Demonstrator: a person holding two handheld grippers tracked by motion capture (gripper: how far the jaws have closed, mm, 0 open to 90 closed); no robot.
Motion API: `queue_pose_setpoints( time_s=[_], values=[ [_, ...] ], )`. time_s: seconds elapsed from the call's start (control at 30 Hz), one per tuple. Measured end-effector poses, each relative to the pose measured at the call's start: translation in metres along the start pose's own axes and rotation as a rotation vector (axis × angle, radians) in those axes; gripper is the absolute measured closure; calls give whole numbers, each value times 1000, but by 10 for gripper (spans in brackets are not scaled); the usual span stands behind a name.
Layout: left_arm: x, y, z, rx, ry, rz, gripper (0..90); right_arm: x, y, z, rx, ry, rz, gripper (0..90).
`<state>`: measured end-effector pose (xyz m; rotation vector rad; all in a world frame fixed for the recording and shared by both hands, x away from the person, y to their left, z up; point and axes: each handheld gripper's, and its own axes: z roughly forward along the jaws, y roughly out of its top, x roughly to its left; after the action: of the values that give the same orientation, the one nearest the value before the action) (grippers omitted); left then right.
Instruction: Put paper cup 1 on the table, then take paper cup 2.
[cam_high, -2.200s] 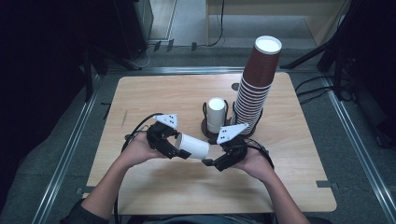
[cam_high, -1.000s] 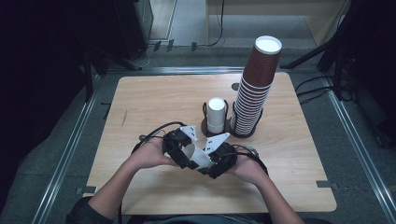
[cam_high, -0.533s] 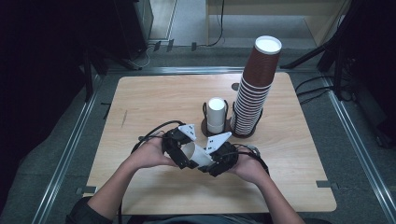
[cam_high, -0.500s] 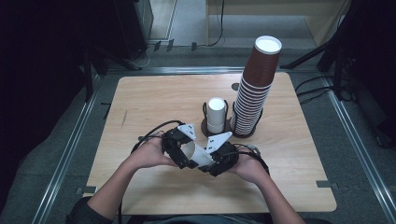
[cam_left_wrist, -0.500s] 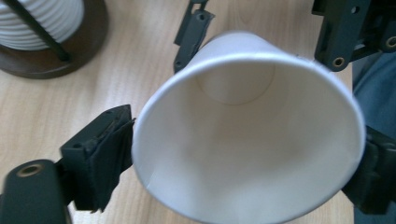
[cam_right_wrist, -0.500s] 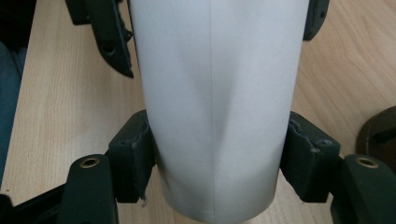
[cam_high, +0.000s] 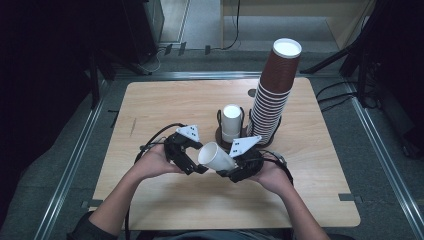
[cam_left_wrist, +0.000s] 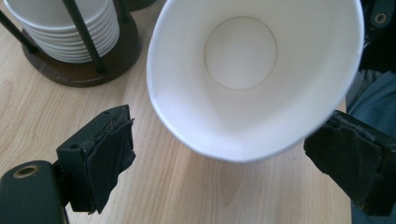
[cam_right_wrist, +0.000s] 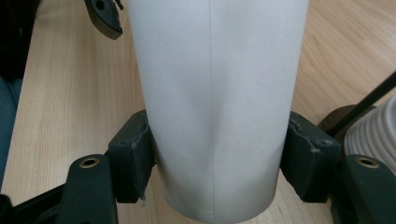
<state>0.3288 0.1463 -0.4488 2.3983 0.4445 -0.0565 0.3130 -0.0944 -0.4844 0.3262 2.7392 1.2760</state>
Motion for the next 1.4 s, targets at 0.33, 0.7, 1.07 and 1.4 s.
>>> queue_pose_setpoints(
  time_s=[0.33,0.7,1.07,1.4],
  values=[
    [-2,1,-4,-102,-10,-14,81,-3,2,-9,-93,12,50,337],
    [-6,7,-5,-205,-32,-35,88,0,3,-1,-153,78,86,336],
    [-7,6,-9,-252,-69,-20,237,2,6,1,-175,105,116,337],
    [-1,4,-16,-242,-31,-40,256,0,5,-2,-102,63,152,156]
  ],
)
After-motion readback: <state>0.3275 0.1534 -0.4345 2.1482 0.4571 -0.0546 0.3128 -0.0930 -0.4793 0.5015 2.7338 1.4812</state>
